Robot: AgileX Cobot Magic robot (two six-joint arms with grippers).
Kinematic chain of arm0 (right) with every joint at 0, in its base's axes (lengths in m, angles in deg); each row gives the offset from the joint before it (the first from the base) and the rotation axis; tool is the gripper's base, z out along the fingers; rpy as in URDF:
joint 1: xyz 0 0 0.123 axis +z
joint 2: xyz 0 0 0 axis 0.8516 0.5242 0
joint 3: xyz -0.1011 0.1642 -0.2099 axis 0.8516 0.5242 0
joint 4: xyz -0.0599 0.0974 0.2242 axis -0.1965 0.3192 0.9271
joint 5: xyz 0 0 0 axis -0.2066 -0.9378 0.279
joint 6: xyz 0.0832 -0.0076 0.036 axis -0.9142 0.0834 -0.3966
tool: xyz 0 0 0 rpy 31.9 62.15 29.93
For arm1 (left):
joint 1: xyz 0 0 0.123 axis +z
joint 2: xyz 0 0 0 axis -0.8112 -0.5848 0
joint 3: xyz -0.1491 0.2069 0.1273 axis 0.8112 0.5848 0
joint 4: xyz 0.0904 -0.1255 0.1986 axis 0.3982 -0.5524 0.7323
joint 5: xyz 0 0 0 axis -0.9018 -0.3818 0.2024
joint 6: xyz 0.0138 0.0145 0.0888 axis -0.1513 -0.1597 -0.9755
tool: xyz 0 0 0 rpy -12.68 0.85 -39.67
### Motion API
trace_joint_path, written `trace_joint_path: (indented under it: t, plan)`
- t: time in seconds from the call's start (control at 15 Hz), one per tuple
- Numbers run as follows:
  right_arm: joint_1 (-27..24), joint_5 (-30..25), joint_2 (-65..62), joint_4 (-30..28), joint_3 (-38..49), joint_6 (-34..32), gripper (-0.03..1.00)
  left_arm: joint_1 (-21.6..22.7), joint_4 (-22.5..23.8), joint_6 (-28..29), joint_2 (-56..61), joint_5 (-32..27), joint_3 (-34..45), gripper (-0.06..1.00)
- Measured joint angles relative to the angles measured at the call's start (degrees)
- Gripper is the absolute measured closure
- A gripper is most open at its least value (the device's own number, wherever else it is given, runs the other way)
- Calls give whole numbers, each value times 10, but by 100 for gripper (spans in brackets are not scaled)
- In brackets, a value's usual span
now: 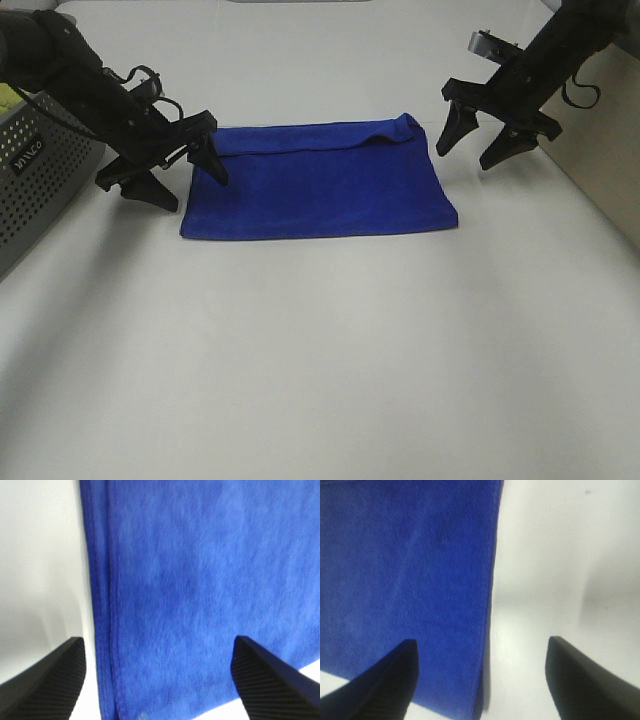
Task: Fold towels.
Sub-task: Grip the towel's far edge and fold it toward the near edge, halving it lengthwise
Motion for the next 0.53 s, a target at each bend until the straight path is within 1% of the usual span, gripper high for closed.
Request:
trace_joint_path:
  t: [0.13,0.2,0.27,0.4,0.53]
  plan:
    - [-1,-2,-21,5,70,13,27,-8,31,24,0,-26,0,19]
    - [-1,-3,-21,12,94,25,27,-15,52,33,0,-33,0,19]
    - [-1,-3,-21,22,117,38,27,-21,62,42,0,-36,0,19]
    - [1,-4,-21,37,139,52,27,-33,68,61,0,-31,1,19]
    - [10,-6,-21,41,140,53,27,-41,67,68,2,-6,13,20]
